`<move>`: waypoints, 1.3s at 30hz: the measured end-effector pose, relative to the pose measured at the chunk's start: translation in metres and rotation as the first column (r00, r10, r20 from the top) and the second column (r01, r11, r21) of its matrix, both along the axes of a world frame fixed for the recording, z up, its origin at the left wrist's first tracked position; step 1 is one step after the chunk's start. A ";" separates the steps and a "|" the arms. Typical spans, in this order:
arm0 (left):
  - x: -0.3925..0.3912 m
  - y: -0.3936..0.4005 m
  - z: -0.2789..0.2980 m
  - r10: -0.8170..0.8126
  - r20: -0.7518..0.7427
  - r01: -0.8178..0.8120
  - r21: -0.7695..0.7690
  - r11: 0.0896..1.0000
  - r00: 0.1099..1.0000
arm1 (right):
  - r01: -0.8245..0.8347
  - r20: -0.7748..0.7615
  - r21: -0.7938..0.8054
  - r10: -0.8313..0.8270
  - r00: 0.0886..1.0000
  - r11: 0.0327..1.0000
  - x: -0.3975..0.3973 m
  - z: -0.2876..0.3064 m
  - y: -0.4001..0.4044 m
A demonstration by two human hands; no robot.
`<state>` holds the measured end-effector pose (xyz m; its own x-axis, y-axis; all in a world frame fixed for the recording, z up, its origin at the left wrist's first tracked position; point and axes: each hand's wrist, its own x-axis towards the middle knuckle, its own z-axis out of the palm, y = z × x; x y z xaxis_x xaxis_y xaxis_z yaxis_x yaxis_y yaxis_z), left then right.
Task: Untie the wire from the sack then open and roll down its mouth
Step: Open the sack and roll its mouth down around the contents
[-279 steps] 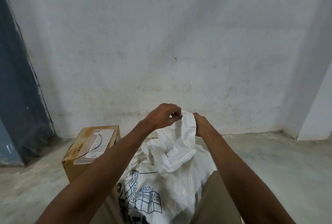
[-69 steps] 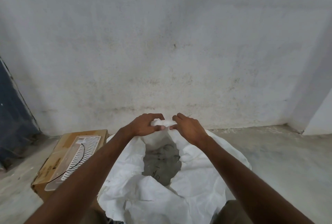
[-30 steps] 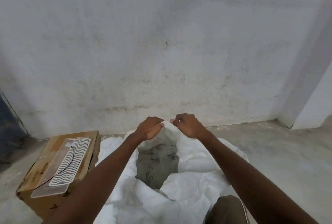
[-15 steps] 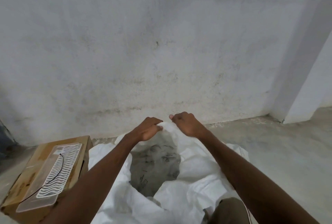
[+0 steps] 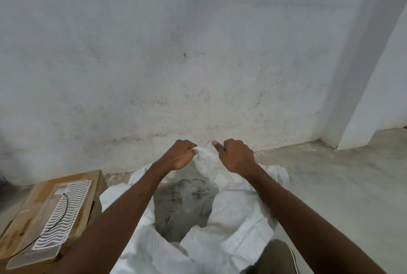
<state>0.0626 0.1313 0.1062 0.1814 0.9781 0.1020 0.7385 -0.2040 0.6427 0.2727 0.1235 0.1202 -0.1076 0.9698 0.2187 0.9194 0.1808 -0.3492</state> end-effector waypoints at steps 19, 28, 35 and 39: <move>0.030 -0.013 0.016 -0.097 0.101 0.096 0.016 0.995 0.990 | 0.042 -0.278 -0.113 -0.072 0.958 0.993 0.012 0.011 -0.022; 0.051 -0.022 0.019 -0.025 -0.143 0.043 0.124 0.991 0.989 | 0.092 -0.166 -0.154 -0.118 0.979 0.984 0.024 0.015 -0.038; 0.069 -0.040 0.036 -0.319 -0.064 0.321 0.032 0.946 0.946 | -0.119 -0.602 -0.403 -0.164 0.781 0.908 0.033 0.023 -0.043; 0.075 -0.044 0.034 -0.214 -0.224 0.248 0.140 0.958 0.951 | -0.063 -0.502 -0.438 -0.185 0.845 0.897 0.041 0.022 -0.050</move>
<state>0.1377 0.0874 0.1406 0.4344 0.8794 0.1949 0.7703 -0.4748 0.4257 0.3139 0.0734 0.1424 -0.0364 0.9776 -0.2072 0.5800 -0.1482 -0.8010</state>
